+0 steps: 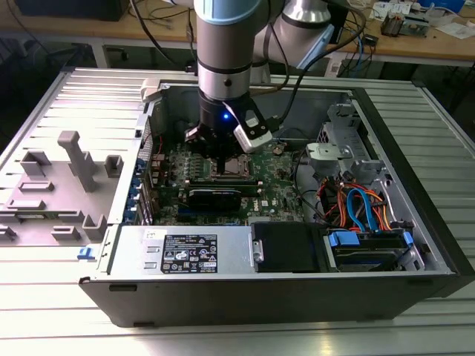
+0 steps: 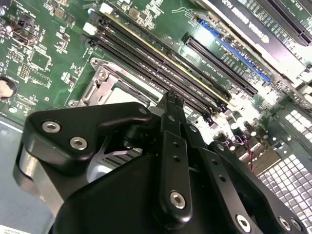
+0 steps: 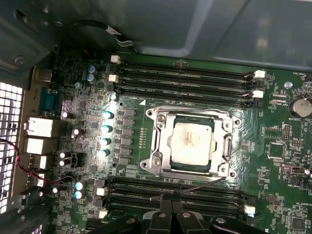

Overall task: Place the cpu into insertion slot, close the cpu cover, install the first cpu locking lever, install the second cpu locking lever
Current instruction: 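Install the second cpu locking lever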

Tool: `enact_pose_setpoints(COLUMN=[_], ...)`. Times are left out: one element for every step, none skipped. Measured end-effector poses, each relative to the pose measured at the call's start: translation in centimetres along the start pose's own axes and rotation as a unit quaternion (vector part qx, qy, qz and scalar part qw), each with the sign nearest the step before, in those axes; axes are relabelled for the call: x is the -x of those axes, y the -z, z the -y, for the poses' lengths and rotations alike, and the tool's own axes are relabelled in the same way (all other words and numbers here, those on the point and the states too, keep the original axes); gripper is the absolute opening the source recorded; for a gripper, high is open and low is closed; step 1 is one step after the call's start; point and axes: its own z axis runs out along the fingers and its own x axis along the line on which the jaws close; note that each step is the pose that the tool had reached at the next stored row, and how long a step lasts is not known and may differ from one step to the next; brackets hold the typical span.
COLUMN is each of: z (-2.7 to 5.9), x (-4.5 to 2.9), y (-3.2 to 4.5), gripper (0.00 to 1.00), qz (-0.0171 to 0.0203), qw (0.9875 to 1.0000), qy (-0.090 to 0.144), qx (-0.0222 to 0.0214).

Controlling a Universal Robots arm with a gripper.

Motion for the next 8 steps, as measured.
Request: enact_pose_setpoints(z=[-0.01,-0.03,-0.07,-0.08,-0.11,-0.11,-0.12,-0.12], x=[-0.07,-0.21,-0.59,-0.73,-0.92,-1.01,-1.05,-1.06], y=[0.00,-0.01,-0.01,-0.01,-0.02,-0.06,-0.11,-0.14], gripper=[0.11,0.11,0.11,0.11,0.11,0.11,0.11,0.11], qz=[0.0001,0.0002,0.0003,0.0003,0.0004,0.0006,0.0007,0.0007], qw=[1.0000,1.0000,1.0000,1.0000,1.0000,1.0000,1.0000,1.0000], qy=[0.000,0.000,0.000,0.000,0.001,0.001,0.001,0.001], qx=[0.0004,0.0010,0.0021,0.0026,0.0038,0.0052,0.0059,0.0066])
